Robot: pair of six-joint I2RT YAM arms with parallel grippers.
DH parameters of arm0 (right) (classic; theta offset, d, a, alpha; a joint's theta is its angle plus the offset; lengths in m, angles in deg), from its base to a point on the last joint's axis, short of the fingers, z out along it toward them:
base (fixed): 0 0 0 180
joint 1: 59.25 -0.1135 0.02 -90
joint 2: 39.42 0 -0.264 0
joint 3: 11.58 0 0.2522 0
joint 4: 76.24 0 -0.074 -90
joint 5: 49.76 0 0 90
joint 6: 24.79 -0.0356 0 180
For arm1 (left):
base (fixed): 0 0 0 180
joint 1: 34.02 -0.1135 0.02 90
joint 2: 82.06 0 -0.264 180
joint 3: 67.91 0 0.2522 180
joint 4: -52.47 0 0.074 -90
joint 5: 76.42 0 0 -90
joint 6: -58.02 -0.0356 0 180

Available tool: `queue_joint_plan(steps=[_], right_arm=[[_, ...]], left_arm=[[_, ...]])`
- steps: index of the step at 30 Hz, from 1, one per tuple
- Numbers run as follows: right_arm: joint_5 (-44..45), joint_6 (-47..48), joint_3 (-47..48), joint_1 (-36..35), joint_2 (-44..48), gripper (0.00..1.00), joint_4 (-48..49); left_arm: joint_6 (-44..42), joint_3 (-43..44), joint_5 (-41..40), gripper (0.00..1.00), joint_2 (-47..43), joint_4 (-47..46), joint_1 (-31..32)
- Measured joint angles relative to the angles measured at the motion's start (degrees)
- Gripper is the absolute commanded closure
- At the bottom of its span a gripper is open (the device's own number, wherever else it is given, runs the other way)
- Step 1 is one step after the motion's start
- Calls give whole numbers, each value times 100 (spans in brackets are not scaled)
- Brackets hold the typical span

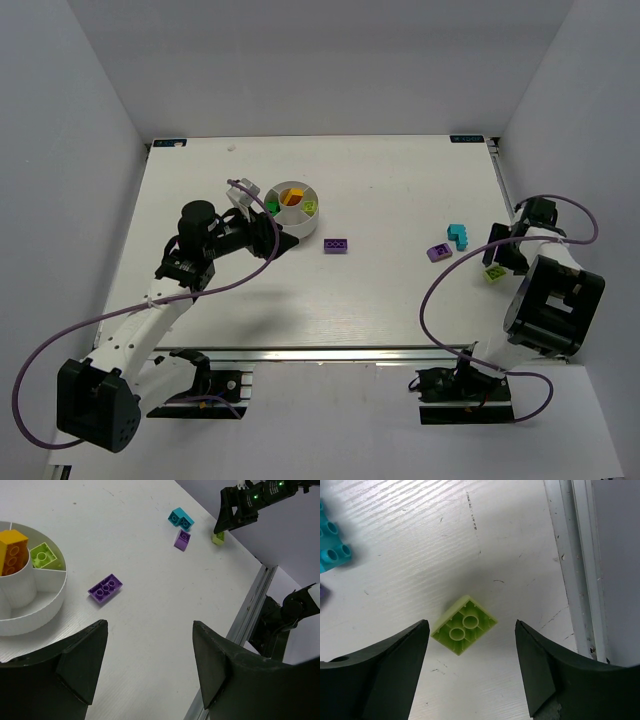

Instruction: Sort the legos into containers by color

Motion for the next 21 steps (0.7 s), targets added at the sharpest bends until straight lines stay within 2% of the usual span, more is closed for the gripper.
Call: queue_joint_plan(steps=[9,12,15,21], right_arm=[[-308,-201,146,22,409,28,-120],[-411,-426,297,55,254,23,-251],[-505,-686,260,87,133,11,-330],[-588,-1139,160,98,-109,11,-339]], left_arm=[[-11,0,17,22,24,0,0],[-11,0,20,22,31,-2,0],[-11,0,22,22,31,-4,0],[-11,-4,50,22,59,-31,0]])
